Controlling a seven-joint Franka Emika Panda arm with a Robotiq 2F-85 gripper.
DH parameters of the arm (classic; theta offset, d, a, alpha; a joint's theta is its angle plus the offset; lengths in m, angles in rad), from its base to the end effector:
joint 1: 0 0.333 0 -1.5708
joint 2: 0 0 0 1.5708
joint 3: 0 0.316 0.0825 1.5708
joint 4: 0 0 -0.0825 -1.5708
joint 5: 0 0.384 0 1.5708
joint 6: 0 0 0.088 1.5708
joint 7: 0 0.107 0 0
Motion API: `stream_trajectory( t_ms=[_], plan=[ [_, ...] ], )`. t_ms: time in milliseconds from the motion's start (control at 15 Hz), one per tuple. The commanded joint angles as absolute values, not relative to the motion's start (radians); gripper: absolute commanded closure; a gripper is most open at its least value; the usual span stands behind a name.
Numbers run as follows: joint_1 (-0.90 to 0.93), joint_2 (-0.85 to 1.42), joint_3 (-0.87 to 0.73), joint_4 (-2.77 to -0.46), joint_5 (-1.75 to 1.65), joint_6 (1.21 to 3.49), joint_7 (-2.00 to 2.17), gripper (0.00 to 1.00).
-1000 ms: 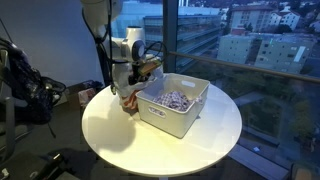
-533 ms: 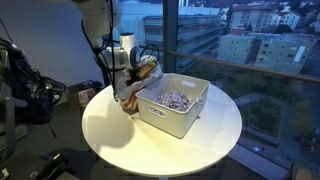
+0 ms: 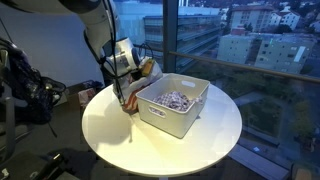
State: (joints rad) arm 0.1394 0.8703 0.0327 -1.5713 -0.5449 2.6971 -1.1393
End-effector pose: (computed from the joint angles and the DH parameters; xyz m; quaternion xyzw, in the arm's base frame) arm 0.7011 0.1357 0.1493 0.6260 0.7579 0.0480 0.1772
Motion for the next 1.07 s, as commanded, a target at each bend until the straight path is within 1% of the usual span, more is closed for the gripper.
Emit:
stream_trajectory(
  t_ms=[0, 67, 200, 267, 600, 733, 867, 1000],
  plan=[
    [0.182, 0.933, -0.034, -1.467, -0.647, 2.692, -1.188, 0.16],
    [0.178, 0.941, -0.034, -1.455, -0.662, 2.691, -1.189, 0.27],
    [0.176, 0.949, -0.035, -1.439, -0.683, 2.689, -1.17, 0.42],
    [0.171, 0.947, -0.029, -1.44, -0.683, 2.686, -1.167, 0.51],
    [0.164, 0.917, -0.001, -1.444, -0.653, 2.641, -1.158, 0.89],
    [0.165, 0.91, 0.008, -1.439, -0.638, 2.591, -1.158, 0.93],
    [0.168, 0.904, 0.018, -1.432, -0.613, 2.506, -1.154, 0.95],
    [0.166, 0.9, 0.033, -1.42, -0.583, 2.43, -1.149, 0.9]
  ],
)
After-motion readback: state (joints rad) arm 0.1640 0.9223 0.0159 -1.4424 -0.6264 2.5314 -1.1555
